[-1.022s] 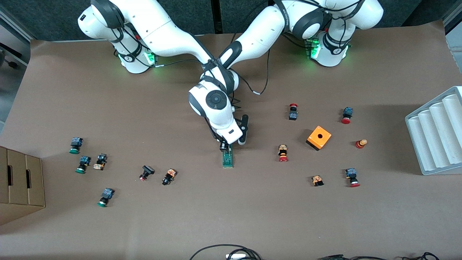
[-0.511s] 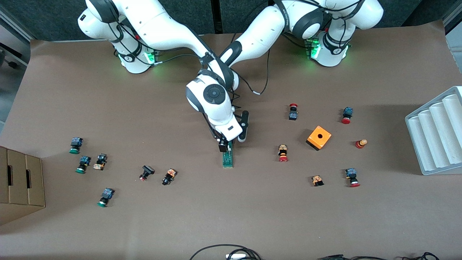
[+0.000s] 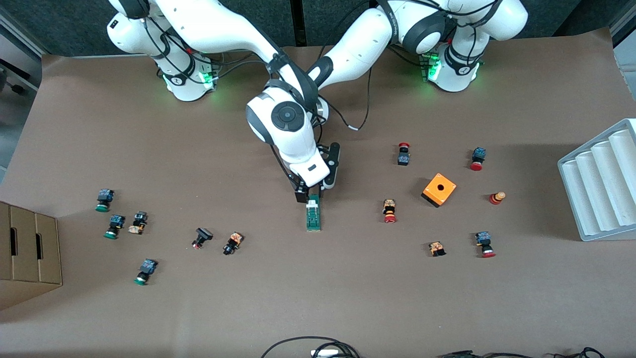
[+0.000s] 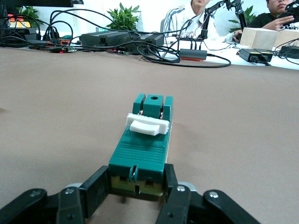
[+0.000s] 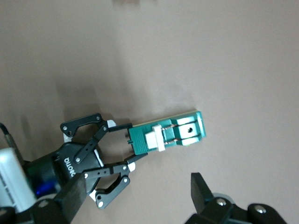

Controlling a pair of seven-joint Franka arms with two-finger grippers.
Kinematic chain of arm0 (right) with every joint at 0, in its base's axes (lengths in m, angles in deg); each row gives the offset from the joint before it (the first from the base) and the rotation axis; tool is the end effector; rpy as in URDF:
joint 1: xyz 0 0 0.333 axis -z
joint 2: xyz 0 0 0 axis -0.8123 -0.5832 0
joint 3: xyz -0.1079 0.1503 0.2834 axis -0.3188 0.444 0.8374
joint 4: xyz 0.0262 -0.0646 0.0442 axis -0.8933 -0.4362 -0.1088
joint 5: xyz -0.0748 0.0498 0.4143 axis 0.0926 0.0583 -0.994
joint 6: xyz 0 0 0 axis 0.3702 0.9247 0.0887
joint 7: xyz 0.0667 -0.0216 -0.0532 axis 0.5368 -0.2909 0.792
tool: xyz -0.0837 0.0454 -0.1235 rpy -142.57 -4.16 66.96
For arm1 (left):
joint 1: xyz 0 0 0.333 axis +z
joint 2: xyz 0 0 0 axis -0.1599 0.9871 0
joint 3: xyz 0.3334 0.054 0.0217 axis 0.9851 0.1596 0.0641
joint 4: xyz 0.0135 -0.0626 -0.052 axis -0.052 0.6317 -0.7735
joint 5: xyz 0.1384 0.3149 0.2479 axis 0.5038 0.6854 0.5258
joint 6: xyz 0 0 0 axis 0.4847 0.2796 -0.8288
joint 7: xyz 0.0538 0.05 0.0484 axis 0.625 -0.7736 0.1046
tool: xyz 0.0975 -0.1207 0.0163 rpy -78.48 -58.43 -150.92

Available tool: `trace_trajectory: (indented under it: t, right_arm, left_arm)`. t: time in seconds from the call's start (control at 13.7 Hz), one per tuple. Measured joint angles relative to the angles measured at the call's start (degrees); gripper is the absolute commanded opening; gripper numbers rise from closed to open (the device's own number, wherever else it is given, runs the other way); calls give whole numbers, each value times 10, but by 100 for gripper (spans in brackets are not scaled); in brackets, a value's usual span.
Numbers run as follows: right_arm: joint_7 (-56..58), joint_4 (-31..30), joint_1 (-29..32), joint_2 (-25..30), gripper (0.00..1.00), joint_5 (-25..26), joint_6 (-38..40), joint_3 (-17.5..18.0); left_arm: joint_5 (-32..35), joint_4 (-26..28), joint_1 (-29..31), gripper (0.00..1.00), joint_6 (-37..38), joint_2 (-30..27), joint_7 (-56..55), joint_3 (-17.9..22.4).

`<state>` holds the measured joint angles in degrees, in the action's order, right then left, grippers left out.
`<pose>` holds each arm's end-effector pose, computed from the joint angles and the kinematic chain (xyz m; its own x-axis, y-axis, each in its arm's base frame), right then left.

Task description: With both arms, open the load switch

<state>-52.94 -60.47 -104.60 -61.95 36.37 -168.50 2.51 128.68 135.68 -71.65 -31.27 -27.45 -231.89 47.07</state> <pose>0.5378 0.4962 0.2912 0.2572 0.9631 0.0796 0.9640 -0.2615 0.0479 0.3992 -0.6134 0.0301 0.3287 0.1167 0.9372 0.2111 -0.9763 0.0476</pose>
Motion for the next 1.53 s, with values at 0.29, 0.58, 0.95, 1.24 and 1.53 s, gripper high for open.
trace_trajectory:
  t: [0.29,0.58,0.95,1.24,1.53]
  right_arm:
    - [-54,3,8,38,100,-15,35,0]
    - [-131,4,28,69,100,-26,53,0]
    - [-154,5,93,88,100,-116,113,-1]
    - [-166,5,147,102,100,-119,144,-2]
    - [-225,5,175,119,100,-119,165,-2]
  left_arm:
    - [0,0,0,40,0,0,0,0]
    - [0,0,0,40,0,0,0,0]
    - [0,0,0,96,0,0,0,0]
    - [0,-4,0,100,-3,0,0,0]
    - [-2,-5,0,100,-4,0,22,0]
